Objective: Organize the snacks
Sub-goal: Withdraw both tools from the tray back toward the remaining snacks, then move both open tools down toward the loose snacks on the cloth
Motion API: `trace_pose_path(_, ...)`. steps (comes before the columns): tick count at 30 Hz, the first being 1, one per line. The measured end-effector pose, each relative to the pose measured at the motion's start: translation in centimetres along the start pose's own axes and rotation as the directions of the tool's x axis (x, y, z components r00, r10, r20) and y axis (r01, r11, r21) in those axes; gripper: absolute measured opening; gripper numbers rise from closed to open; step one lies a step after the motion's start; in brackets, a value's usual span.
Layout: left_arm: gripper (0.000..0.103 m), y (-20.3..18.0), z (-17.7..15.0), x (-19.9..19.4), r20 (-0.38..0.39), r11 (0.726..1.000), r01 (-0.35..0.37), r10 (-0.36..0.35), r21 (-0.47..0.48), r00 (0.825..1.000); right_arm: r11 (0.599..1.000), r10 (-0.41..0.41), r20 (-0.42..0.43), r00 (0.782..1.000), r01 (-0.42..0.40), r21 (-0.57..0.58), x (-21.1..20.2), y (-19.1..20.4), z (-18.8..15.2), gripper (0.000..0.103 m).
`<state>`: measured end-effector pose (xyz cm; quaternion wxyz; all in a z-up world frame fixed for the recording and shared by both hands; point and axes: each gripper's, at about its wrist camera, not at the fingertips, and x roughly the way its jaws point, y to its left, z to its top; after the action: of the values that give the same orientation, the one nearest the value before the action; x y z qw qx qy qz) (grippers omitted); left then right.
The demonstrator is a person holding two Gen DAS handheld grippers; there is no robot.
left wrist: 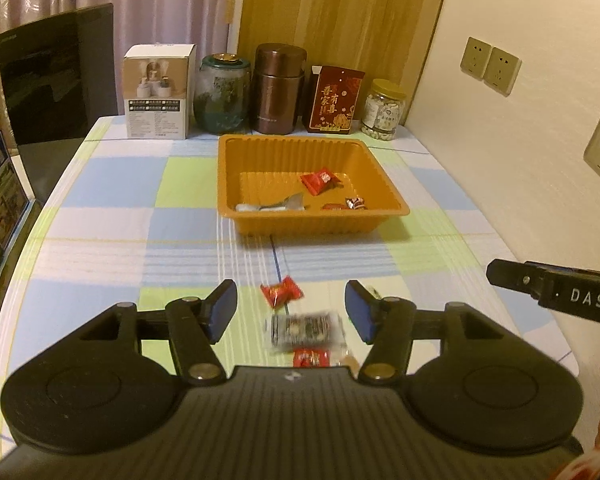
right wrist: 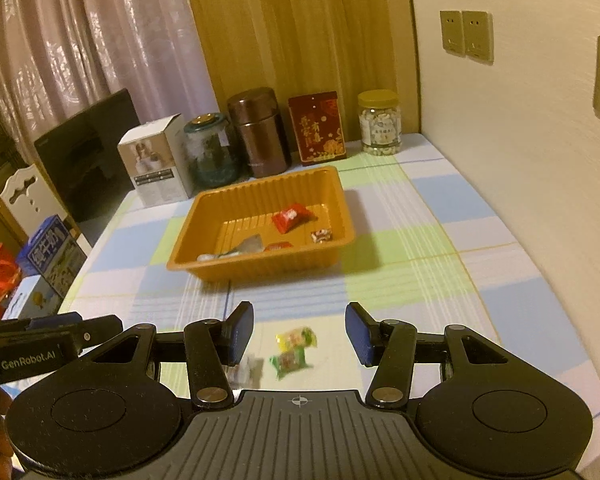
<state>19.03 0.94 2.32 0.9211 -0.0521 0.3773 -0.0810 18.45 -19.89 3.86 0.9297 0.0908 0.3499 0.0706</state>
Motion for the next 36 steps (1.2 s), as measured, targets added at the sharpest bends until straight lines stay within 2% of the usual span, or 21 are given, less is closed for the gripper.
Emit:
trace_pose_path(12, 0.064, 0.5, -4.1, -2.3, -0.006, 1.0, -0.012, 0.012, -0.009, 1.0, 1.0, -0.021, -0.011, 1.0, 0.021, -0.022, -1.6, 0.5, -4.7, 0.051)
trace_pose_path(22, 0.066, 0.6, -6.8, -1.8, -0.047, 1.0, -0.023, 0.023, -0.002, 0.999, 0.999, -0.03, -0.058, 0.998, 0.028, -0.033, -1.5, 0.4, -7.9, 0.051)
trace_pose_path(36, 0.066, 0.9, -8.3, 0.1, -0.082, 1.0, -0.03, 0.03, 0.006, 0.996, 0.999, -0.012, -0.1, 0.995, 0.008, -0.033, 0.7, 0.5, -9.0, 0.051)
